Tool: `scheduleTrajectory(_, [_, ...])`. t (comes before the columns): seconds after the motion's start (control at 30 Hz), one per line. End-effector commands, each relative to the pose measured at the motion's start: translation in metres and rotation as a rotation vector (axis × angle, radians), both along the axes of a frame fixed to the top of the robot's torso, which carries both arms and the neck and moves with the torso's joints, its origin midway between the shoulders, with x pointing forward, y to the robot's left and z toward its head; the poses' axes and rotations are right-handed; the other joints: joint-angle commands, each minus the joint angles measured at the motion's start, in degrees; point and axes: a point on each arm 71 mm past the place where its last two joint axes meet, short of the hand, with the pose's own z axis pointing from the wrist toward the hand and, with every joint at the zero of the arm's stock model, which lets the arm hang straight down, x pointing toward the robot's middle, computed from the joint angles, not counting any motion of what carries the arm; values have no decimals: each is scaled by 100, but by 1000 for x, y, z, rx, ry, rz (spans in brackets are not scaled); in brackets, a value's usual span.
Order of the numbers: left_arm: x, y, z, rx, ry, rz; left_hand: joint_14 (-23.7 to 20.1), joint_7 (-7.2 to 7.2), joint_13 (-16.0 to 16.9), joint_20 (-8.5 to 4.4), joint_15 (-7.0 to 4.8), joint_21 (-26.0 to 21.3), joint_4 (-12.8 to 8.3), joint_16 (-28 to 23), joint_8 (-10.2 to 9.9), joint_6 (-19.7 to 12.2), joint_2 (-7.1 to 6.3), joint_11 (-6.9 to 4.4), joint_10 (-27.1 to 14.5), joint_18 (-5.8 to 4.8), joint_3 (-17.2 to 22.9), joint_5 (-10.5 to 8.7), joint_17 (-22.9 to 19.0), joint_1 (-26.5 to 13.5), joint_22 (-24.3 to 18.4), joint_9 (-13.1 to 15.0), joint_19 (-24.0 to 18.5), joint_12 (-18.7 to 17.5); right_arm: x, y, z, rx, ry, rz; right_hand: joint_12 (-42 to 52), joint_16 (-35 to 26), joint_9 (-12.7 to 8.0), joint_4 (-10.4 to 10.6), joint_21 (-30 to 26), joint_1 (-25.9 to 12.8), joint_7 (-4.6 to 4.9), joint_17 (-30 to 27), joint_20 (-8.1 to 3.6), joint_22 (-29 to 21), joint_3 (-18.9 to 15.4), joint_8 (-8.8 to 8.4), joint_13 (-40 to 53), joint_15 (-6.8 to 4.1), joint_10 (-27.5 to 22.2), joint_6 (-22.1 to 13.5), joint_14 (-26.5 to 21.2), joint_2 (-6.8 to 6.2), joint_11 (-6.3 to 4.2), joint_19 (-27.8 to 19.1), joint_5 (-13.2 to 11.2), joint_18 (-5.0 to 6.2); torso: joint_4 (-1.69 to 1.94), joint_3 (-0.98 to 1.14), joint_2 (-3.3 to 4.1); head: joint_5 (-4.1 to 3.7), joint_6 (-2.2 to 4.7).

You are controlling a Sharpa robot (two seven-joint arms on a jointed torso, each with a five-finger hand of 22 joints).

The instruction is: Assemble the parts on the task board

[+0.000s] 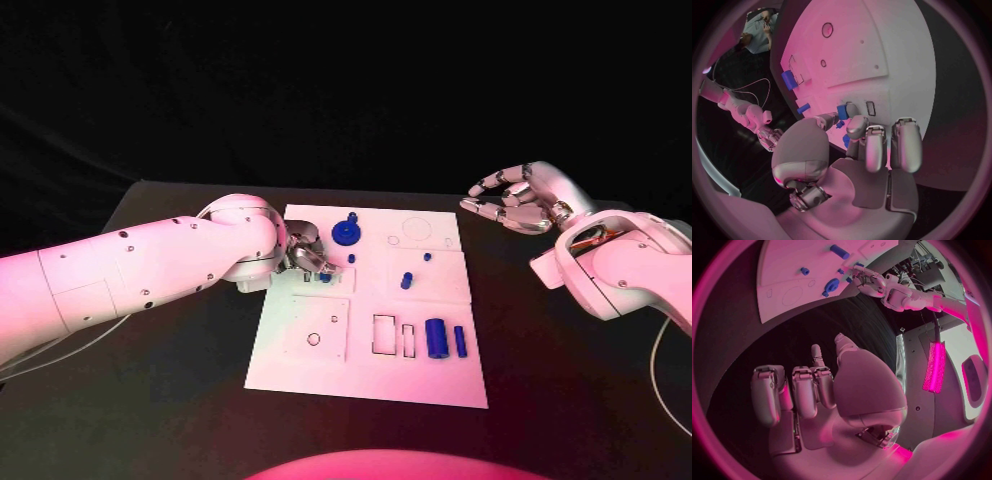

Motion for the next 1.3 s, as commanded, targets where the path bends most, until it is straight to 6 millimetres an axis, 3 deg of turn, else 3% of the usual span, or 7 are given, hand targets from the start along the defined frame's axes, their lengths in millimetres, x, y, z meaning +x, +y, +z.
scheduleTrajectory(0.03, [-3,1,-6,3,35,-2,552,17,-22,9,7,-23,-8,-18,-55,-85,-27,11,-43,-55,-58,6,1315,80,-8,-20,6,-34,0,0,0,-9,-5,4,-34,-21,6,0,-31,-49,14,993,-38,1180,-41,33,1012,-54,134,-35,485,-3,-40,354,-30,88,3,0,1,-3,-11])
scheduleTrajectory(0.33, [-4,4,-6,-5,48,5,550,62,-98,29,40,-49,-5,-21,-159,-146,-140,50,-108,-47,-154,5,1310,219,-45,-78,-14,-81,0,0,0,-11,-5,2,-32,-22,8,-4,-29,-54,13,991,-39,1182,-46,37,1015,-55,136,-42,484,-3,-41,356,-30,87,1,0,0,-2,-13])
scheduleTrajectory(0.7, [-6,10,-5,-24,63,20,550,98,-157,51,74,-82,-24,-21,-258,-199,-104,85,-175,-36,-128,66,1310,476,-93,-131,-41,-112,0,-1,0,-14,-5,1,-32,-22,8,-4,-29,-54,13,991,-39,1182,-46,37,1015,-55,136,-42,484,-3,-41,356,-30,87,2,0,0,7,-12])
scheduleTrajectory(1.0, [-7,12,-6,-46,78,37,548,93,-178,60,74,-98,-74,-25,-323,-206,-2,80,-213,-31,382,90,1304,865,-105,-170,-50,-106,0,-1,0,-19,-7,1,-29,-21,11,-7,-28,-53,12,996,-40,1183,-49,42,1019,-56,140,-47,485,-4,-42,357,-28,87,-1,1,1,-2,-6])
scheduleTrajectory(1.3, [-6,13,-6,-72,86,58,548,115,-206,65,86,-105,7,-24,-319,-194,11,98,-229,-30,547,64,1305,721,-112,-166,-53,-113,0,-2,0,-24,-10,2,-29,-21,11,-7,-28,-53,12,996,-40,1183,-49,42,1019,-56,140,-47,485,-4,-42,357,-28,87,-2,2,0,-22,-4])
